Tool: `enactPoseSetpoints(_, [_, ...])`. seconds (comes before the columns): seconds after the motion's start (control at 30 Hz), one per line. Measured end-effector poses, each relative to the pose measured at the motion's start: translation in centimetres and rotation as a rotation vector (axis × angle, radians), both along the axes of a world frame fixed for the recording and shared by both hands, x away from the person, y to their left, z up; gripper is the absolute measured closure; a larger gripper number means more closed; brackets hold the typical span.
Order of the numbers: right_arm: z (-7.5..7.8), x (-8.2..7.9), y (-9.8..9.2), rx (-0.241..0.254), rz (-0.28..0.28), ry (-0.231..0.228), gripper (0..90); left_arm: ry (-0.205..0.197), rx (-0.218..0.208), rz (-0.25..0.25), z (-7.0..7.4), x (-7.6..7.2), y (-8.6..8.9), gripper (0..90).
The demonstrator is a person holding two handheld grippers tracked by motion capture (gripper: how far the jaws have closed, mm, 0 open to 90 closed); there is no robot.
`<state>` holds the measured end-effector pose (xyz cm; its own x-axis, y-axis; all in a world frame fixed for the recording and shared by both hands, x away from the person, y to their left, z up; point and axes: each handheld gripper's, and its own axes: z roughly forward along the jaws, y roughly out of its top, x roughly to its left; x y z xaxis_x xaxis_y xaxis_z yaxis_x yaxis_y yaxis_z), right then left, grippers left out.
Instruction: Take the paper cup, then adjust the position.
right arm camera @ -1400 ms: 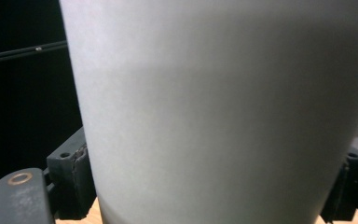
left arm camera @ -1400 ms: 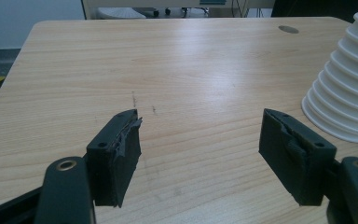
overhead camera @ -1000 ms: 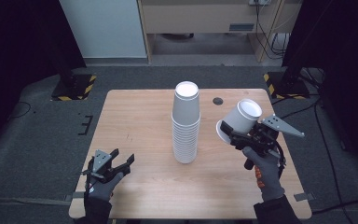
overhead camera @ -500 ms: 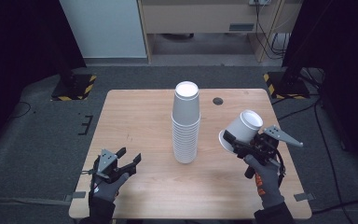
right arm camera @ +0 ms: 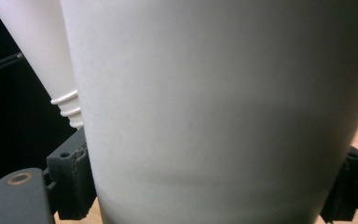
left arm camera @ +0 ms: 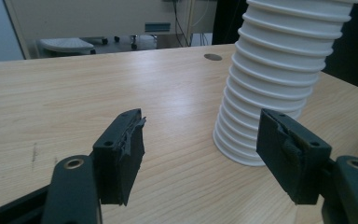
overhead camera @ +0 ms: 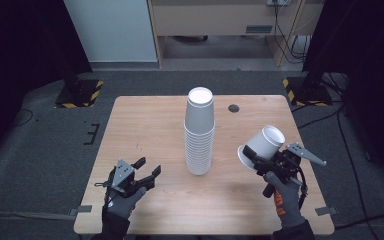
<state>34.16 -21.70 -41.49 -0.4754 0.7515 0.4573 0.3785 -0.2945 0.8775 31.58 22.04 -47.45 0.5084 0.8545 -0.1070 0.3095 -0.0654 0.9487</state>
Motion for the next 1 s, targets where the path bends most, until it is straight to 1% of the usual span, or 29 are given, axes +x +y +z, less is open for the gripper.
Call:
enactPoseSetpoints(0.07, [-0.2, -0.2, -0.2, 0.022, -0.003, 0.006, 13.8, -0.005, -0.003, -0.012, 0.1, -0.1, -0.4, 31.3])
enactPoseSetpoints(0.1, [-0.3, -0.3, -0.4, 0.047, -0.005, 0.014, 13.8, -0.012, -0.002, -0.026, 0.3, -0.2, -0.9, 31.8])
enactPoseSetpoints(0.13, [-0.4, -0.3, -0.4, 0.052, -0.007, 0.016, 13.8, -0.012, -0.002, -0.026, 0.3, -0.2, -0.9, 31.8])
enactPoseSetpoints(0.17, [-0.4, -0.3, -0.5, 0.057, -0.008, 0.02, 13.8, -0.02, -0.001, -0.04, 0.4, -0.3, -1.4, 32.0])
enactPoseSetpoints(0.23, [-0.5, -0.4, -0.6, 0.062, -0.008, 0.025, 13.8, -0.022, 0.001, -0.047, 0.4, -0.3, -1.7, 32.4])
enactPoseSetpoints(0.37, [-0.7, -0.4, -0.4, 0.067, -0.006, 0.033, 13.8, -0.037, 0.007, -0.074, 0.5, -0.4, -3.1, 33.1])
enactPoseSetpoints(0.53, [-0.9, -0.5, -0.2, 0.08, -0.008, 0.038, 13.8, -0.046, 0.007, -0.106, 0.6, -0.4, -4.5, 34.0])
enactPoseSetpoints(0.63, [-1.1, -0.6, -0.2, 0.104, -0.012, 0.044, 13.8, -0.047, 0.013, -0.13, 0.5, -0.4, -5.5, 34.9])
enactPoseSetpoints(0.77, [-1.4, -0.7, -0.2, 0.121, -0.005, 0.053, 13.8, -0.054, 0.017, -0.15, 0.6, -0.4, -6.3, 35.9])
enactPoseSetpoints(0.83, [-1.4, -0.7, -0.1, 0.129, 0.001, 0.062, 13.8, -0.063, 0.019, -0.17, 0.7, -0.5, -7.2, 36.3])
enactPoseSetpoints(0.87, [-1.4, -0.8, -0.1, 0.133, 0.0, 0.065, 13.8, -0.063, 0.019, -0.17, 0.7, -0.5, -7.2, 36.6])
enactPoseSetpoints(0.97, [-1.3, -0.9, 0.0, 0.143, 0.006, 0.068, 13.8, -0.066, 0.027, -0.189, 0.7, -0.5, -8.1, 36.9])
enactPoseSetpoints(1.0, [-1.3, -0.9, 0.0, 0.145, 0.009, 0.061, 13.8, -0.067, 0.03, -0.199, 0.7, -0.4, -8.7, 37.3])
